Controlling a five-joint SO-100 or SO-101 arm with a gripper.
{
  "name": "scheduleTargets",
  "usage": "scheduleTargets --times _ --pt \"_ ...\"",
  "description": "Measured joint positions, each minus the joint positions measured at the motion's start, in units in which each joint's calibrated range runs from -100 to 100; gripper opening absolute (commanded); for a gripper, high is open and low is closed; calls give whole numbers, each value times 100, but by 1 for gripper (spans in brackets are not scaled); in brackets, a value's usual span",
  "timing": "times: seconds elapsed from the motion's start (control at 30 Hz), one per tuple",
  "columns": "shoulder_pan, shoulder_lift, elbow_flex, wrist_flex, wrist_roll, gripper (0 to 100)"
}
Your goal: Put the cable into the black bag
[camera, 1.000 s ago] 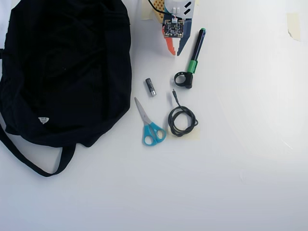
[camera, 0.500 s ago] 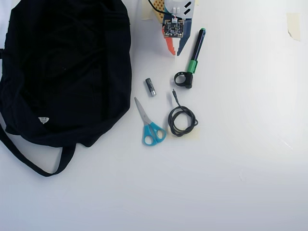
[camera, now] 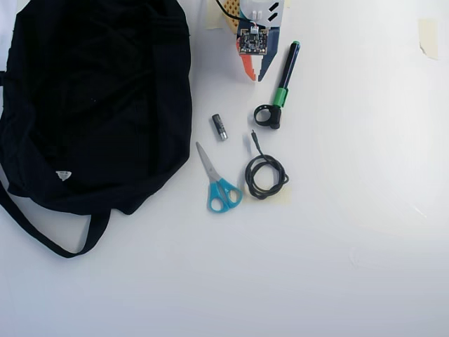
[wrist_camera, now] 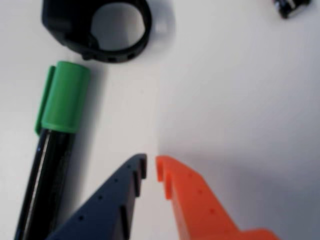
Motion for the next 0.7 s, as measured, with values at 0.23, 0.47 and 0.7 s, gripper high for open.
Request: scheduleTargets --times 0.23,0.47,0.7 --pt "0 0 0 0 -15 2" --pt "-7 0 16 -653 -29 2" --pt "-15 241 16 -2173 -20 2"
